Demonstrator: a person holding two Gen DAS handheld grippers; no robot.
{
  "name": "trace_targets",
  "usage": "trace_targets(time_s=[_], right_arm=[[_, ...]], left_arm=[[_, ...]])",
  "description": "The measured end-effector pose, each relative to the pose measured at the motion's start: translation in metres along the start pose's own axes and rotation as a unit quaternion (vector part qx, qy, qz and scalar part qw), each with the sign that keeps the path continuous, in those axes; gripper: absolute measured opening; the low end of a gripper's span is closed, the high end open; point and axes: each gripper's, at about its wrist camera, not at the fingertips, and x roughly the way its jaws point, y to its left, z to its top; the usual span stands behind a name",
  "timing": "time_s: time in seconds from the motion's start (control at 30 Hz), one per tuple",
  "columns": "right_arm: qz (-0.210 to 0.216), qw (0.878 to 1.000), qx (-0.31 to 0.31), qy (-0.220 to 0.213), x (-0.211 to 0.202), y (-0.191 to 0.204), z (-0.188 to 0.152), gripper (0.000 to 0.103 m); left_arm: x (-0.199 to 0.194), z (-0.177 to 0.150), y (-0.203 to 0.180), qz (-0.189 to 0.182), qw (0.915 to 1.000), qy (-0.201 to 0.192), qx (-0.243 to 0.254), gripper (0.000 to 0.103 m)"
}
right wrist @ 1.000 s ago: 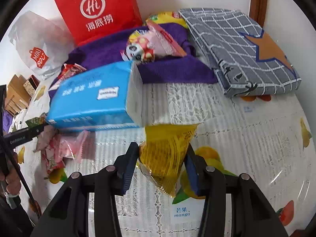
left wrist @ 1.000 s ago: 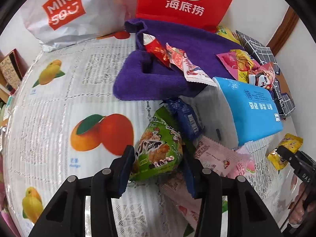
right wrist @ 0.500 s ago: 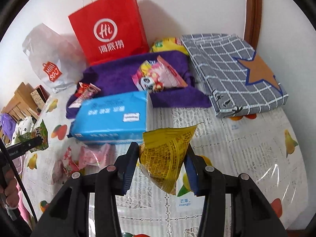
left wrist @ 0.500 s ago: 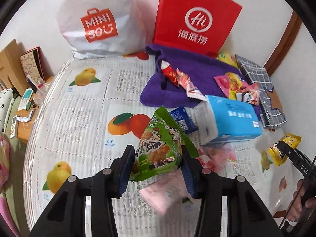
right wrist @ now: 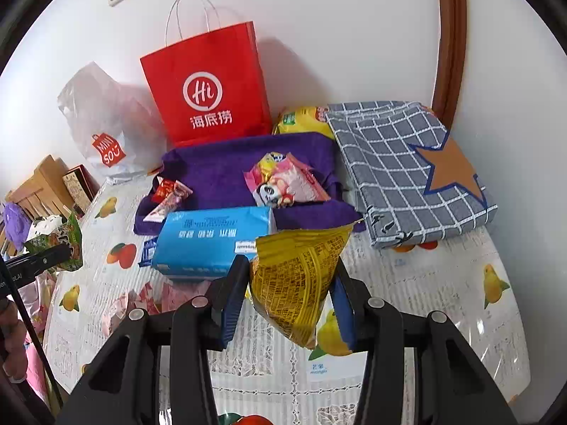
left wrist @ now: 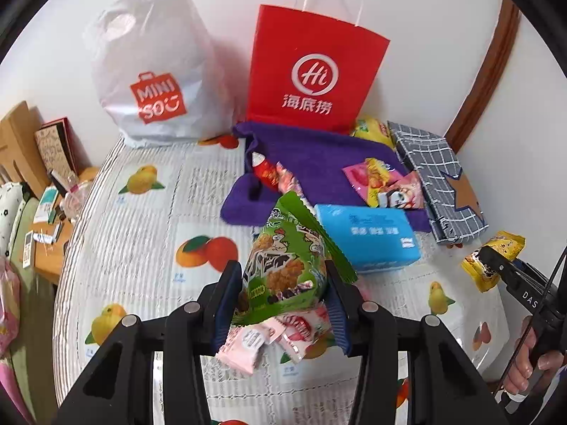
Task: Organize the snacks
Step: 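Carry the yellow packet and green chip bag with both grippers toward the purple towel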
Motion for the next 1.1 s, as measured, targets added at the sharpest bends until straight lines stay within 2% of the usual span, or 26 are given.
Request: trace_targets(time_s=[0.43, 1.1], right_arm=[[0.0, 1.0, -0.005, -0.028, -0.001, -0.003, 0.04, 0.045], [0.002, 1.0, 0.001, -0.027, 0.054, -0.006, 0.098, 0.045]], left_arm=[[0.012, 0.037, -0.026, -0.017, 0.9996, -0.004, 0.022, 0.044], [0.067, 0.092, -0.036, -0.025, 0.9993, 0.01, 0.027, 0.044]])
